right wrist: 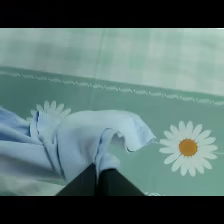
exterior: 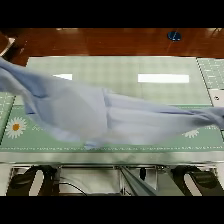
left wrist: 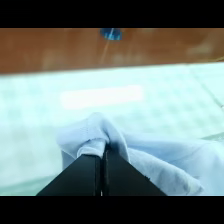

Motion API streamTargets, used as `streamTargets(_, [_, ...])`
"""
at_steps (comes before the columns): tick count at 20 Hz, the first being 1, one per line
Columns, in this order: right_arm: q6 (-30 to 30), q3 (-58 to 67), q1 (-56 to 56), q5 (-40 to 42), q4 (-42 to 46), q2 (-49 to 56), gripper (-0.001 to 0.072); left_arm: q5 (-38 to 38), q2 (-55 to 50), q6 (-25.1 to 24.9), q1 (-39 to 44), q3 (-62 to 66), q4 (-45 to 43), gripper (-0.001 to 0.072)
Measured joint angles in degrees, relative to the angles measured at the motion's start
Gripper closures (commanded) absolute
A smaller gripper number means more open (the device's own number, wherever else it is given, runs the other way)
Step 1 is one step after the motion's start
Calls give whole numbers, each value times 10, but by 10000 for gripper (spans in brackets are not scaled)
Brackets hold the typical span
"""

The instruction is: Fold the shirts.

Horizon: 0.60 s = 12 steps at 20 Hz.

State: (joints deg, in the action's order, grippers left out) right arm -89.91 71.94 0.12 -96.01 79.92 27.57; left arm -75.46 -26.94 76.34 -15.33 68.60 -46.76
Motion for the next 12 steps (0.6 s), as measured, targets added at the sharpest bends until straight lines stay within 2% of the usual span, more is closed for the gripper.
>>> streamTargets(3, [-4, -104, 0, 76, 4, 37, 694, 56, -31, -4, 4, -119, -5, 679])
streamTargets(6, [1, -149, 0, 156, 6, 138, 694, 133, -97, -24, 28, -185, -7, 679])
streamTargets(12, [14, -90, 0, 273, -9, 418, 694, 308, -268, -42, 110, -219, -6, 679])
